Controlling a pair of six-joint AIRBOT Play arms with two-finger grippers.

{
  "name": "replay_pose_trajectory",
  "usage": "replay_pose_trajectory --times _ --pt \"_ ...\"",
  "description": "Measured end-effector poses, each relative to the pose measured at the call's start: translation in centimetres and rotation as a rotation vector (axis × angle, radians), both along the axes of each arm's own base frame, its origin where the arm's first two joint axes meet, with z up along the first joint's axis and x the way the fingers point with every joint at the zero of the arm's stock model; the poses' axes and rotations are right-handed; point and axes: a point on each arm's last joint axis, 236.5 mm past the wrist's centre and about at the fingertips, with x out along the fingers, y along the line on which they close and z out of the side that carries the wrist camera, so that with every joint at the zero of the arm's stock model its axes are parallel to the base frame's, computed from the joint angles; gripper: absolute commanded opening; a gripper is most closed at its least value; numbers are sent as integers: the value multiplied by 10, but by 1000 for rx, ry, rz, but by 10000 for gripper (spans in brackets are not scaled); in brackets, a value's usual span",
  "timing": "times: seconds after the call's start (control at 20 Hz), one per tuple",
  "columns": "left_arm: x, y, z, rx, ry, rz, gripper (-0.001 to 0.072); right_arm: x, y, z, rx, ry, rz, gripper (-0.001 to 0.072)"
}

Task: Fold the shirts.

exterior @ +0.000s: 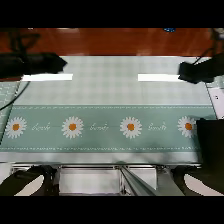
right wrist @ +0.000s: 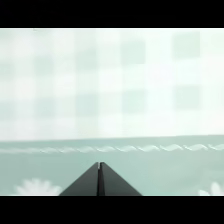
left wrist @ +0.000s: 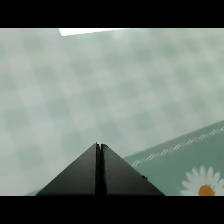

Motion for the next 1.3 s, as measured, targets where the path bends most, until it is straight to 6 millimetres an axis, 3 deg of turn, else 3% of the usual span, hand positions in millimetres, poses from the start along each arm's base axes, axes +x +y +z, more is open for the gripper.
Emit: replay_pose_trajectory --times 0.15,0.25,0.35,0.65,1.3 --pt "-13 10 -66 84 221 4 22 -10 8 -51 -171 154 58 22" --pt "-20 14 -87 115 301 3 22 -14 7 -65 -236 201 72 22" --pt "-22 16 -96 126 332 9 22 -17 6 -72 -273 226 80 22" --pt "-27 20 -107 146 375 11 22 -19 2 -77 -322 249 83 22" --pt "-28 20 -109 150 384 12 22 -19 1 -78 -331 253 82 22"
